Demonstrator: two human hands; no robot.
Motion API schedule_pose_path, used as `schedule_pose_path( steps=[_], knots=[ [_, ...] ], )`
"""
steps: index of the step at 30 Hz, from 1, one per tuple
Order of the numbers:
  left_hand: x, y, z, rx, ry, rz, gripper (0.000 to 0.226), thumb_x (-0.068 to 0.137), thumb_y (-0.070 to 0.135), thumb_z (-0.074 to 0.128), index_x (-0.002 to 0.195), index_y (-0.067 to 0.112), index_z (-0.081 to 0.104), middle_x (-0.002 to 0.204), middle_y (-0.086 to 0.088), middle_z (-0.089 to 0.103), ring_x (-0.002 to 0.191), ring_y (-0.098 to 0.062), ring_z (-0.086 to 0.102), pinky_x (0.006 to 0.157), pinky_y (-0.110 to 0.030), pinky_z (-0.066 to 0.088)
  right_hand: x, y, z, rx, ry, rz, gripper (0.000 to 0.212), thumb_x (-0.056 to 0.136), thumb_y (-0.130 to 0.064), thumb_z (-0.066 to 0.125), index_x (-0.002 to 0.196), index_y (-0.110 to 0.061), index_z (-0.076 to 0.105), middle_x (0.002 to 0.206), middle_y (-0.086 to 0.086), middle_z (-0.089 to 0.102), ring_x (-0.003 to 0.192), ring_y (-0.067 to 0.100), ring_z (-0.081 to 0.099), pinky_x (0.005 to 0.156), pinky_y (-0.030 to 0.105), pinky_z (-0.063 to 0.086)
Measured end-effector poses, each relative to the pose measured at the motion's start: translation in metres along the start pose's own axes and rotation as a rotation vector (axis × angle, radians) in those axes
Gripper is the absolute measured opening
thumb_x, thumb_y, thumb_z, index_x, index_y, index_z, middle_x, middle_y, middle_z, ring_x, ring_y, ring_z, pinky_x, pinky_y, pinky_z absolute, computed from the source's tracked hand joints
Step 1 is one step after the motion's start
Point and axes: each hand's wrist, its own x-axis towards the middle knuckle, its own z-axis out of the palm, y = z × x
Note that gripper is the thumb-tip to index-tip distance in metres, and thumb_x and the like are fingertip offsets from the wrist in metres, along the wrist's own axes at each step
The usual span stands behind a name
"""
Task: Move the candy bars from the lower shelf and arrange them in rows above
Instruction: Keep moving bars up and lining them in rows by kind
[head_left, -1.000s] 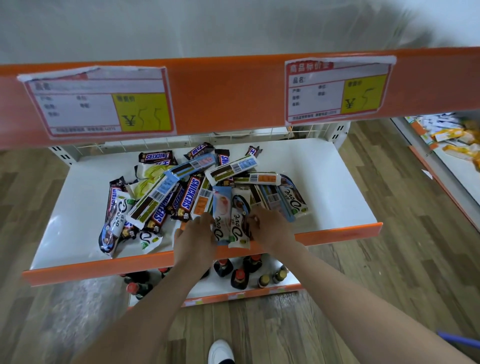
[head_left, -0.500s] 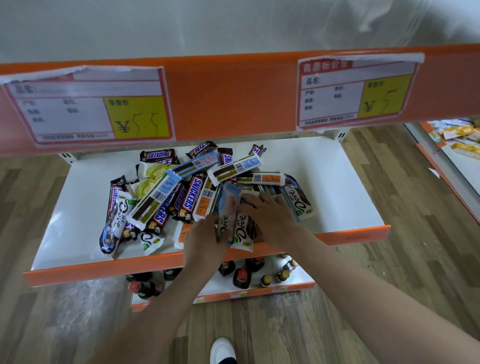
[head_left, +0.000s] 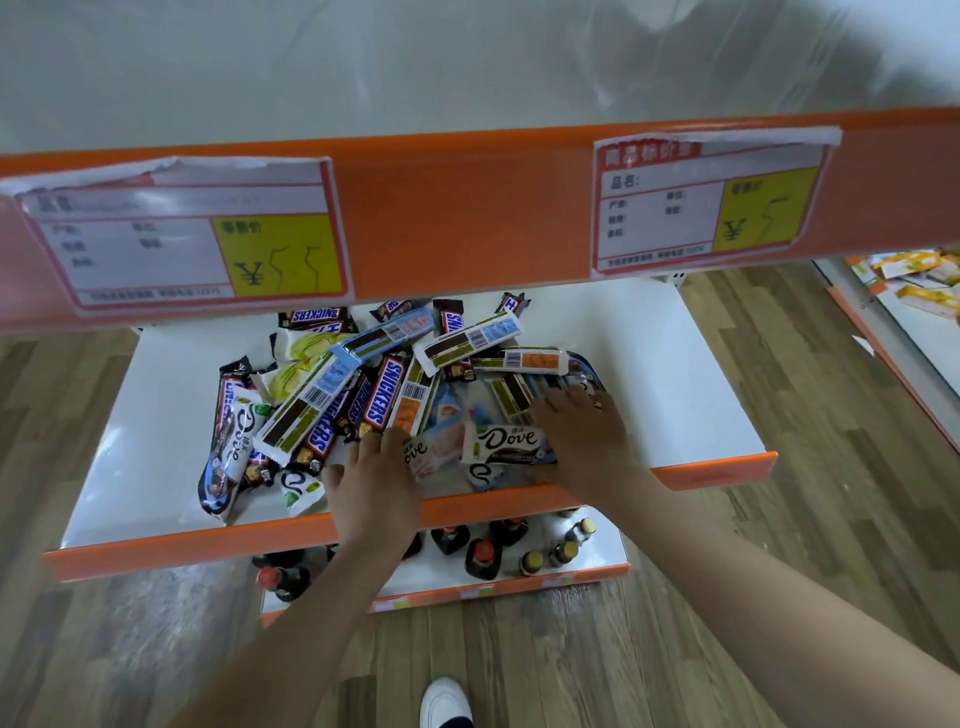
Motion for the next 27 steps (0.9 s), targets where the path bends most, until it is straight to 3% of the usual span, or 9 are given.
schedule_pose_path(
  steps=[2,4,7,9,12,18,23,25,27],
  knots=[
    [0.0,-0.002,0.001,0.05,0.011,0.039,0.031,0.093,0.038,0.043,0.118,0.02,0.047,0.115,-0.001,0.051,0.11,-0.023,0.044,0.09,-0.039,0.028,-0.006,0.004,0.005,0.052,0.048,0.032,0.073,0.03,-0.058,0.087,0.084,-0.014,0.066,0.084,0.003,0.067,0.078,0.025,0.066,0.069,0.041,0.052],
    [0.001,-0.003,0.004,0.139,0.017,0.11,0.041,0.087,0.048,0.051,0.117,0.021,0.049,0.113,-0.002,0.051,0.109,-0.025,0.046,0.087,-0.04,0.03,-0.007,0.004,0.01,0.081,0.048,0.024,0.066,0.033,-0.051,0.09,0.085,-0.016,0.068,0.086,0.002,0.067,0.081,0.026,0.066,0.07,0.042,0.052],
    [0.002,-0.002,0.008,0.189,0.04,0.183,0.044,0.08,0.045,0.064,0.113,0.018,0.055,0.11,-0.005,0.054,0.106,-0.028,0.049,0.083,-0.042,0.035,-0.003,0.001,0.008,0.104,0.013,0.032,0.058,0.045,-0.045,0.089,0.094,-0.02,0.07,0.094,0.002,0.068,0.092,0.025,0.065,0.077,0.042,0.049],
    [0.004,0.0,0.01,0.192,0.062,0.219,0.045,0.076,0.041,0.071,0.111,0.016,0.059,0.108,-0.007,0.057,0.102,-0.029,0.053,0.081,-0.043,0.038,-0.002,-0.001,0.006,0.107,-0.01,0.012,0.055,0.061,-0.04,0.083,0.11,-0.021,0.066,0.11,0.002,0.065,0.109,0.026,0.059,0.09,0.044,0.042],
    [0.008,0.005,0.006,0.192,0.025,0.212,0.044,0.084,0.044,0.06,0.118,0.018,0.053,0.117,-0.004,0.052,0.111,-0.026,0.047,0.088,-0.041,0.033,-0.002,-0.003,0.007,0.139,-0.022,0.009,0.052,0.078,-0.037,0.071,0.125,-0.019,0.057,0.125,0.002,0.057,0.124,0.024,0.047,0.099,0.04,0.032],
    [0.009,0.005,0.004,0.172,0.035,0.189,0.041,0.085,0.043,0.058,0.114,0.016,0.053,0.114,-0.002,0.053,0.109,-0.024,0.046,0.089,-0.037,0.03,-0.006,-0.008,0.007,0.125,-0.014,0.076,0.048,0.073,-0.038,0.074,0.114,-0.016,0.063,0.116,0.003,0.061,0.113,0.026,0.056,0.09,0.038,0.038],
    [0.01,0.003,0.002,0.167,0.022,0.176,0.04,0.085,0.041,0.057,0.118,0.02,0.05,0.118,0.002,0.049,0.114,-0.021,0.042,0.097,-0.037,0.027,-0.008,-0.009,0.006,0.146,-0.033,0.076,0.05,0.083,-0.042,0.063,0.129,-0.024,0.051,0.131,-0.003,0.051,0.124,0.02,0.044,0.099,0.036,0.031],
    [0.008,0.0,0.0,0.172,0.032,0.18,0.04,0.084,0.04,0.059,0.119,0.021,0.05,0.118,0.001,0.05,0.114,-0.021,0.043,0.097,-0.037,0.027,-0.01,-0.012,0.003,0.147,-0.003,0.081,0.049,0.078,-0.038,0.069,0.123,-0.022,0.058,0.123,0.0,0.059,0.117,0.024,0.053,0.095,0.038,0.036],
    [0.005,-0.004,-0.002,0.171,0.046,0.183,0.04,0.083,0.038,0.061,0.119,0.021,0.053,0.117,0.0,0.052,0.113,-0.022,0.044,0.093,-0.036,0.028,-0.014,-0.012,0.004,0.156,0.03,0.086,0.05,0.059,-0.035,0.083,0.104,-0.018,0.07,0.102,0.003,0.068,0.095,0.027,0.065,0.082,0.039,0.046]
  ],
)
